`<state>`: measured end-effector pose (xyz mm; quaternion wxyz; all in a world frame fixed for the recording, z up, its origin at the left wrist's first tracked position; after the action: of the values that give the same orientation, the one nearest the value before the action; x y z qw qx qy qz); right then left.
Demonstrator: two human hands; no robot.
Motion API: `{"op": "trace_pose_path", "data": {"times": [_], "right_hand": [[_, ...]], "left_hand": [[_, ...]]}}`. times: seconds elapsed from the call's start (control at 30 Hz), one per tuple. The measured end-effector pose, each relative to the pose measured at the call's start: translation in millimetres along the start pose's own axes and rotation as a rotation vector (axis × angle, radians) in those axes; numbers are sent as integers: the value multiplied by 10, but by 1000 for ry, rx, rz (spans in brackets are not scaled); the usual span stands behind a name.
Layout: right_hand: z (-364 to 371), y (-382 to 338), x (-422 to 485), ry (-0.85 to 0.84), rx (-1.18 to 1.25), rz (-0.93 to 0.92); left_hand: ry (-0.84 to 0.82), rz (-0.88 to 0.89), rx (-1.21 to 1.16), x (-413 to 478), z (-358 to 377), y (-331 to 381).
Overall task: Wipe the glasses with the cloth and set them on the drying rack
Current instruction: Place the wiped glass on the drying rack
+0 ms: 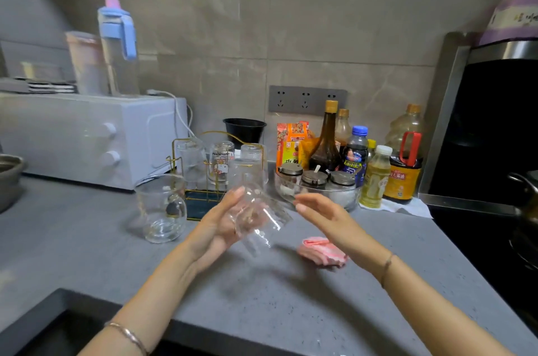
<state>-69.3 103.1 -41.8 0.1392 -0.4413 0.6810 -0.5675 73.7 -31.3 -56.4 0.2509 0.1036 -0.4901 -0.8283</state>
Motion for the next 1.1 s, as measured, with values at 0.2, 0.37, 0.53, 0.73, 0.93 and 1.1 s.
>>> {"op": "trace_pose_path", "data": {"times": [0.2, 0.37, 0.53, 0.73, 0.93, 1.1], "right_hand": [[424, -658, -70, -311, 25, -87], [723, -929, 15, -448, -83, -107], [1001, -1113, 86, -595, -204, -95], [1169, -1251, 191, -679, -196, -87], [1277, -1344, 492, -594, -164, -113], [1253, -1484, 874, -407, -281, -251]], "left_hand": [[-92, -70, -110, -176, 14, 115], [-214, -134, -163, -342, -48, 271], [-265, -175, -41, -455, -192, 390], [-294, -223, -91, -439, -371, 514], [-216, -130, -35, -294, -499, 783], [182, 164, 349, 19, -888, 1195]]}}
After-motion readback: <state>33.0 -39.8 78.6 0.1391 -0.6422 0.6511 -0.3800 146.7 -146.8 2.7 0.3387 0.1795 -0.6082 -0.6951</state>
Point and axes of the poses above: each hand's wrist, its own x-axis towards the middle knuckle, its own z-axis out of the palm, y = z × x, the point moved 5 cm from there along x, towards the middle knuckle, and after that the axes turned 5 degrees about y, right-handed, at the moved point
